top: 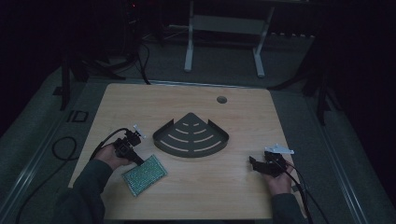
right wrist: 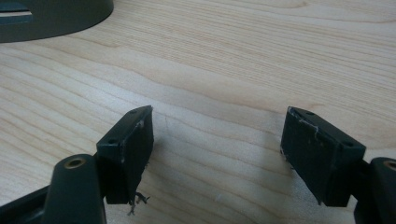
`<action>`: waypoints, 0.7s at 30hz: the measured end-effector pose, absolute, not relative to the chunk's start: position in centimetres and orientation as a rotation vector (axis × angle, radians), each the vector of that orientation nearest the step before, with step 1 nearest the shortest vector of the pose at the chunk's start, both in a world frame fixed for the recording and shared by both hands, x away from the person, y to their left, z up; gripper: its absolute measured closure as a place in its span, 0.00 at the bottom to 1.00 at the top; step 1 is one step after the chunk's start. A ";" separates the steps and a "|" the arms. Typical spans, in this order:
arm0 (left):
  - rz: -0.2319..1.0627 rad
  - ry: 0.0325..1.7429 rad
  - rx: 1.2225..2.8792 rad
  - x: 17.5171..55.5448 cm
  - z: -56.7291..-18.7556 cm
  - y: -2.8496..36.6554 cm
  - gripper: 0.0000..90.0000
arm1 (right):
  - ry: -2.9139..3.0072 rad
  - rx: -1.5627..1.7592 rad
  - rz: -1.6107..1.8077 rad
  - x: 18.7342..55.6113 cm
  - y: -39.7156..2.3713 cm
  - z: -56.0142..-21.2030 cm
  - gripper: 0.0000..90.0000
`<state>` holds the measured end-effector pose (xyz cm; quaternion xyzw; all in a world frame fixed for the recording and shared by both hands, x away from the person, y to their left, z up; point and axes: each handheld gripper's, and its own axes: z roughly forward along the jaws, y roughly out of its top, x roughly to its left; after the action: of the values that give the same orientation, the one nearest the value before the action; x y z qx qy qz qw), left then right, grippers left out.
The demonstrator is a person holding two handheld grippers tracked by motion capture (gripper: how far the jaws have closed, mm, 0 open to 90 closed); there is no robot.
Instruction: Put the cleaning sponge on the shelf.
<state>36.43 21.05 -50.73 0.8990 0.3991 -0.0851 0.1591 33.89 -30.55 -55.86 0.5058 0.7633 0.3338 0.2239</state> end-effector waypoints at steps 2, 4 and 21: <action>-0.234 1.140 2.566 36.4 -50.2 21.0 1.00 | 2.107 1.396 0.921 33.9 -30.5 -55.9 0.28; -0.220 1.141 2.561 36.3 -49.7 21.0 1.00 | 2.107 1.396 0.921 33.9 -30.5 -55.9 0.28; -0.162 1.143 2.537 36.4 -46.9 21.3 1.00 | 2.107 1.396 0.921 33.9 -30.5 -55.9 0.28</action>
<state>36.40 21.31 -46.88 0.8960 0.4037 -0.0573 0.1762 33.89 -30.55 -55.86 0.5058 0.7633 0.3337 0.2240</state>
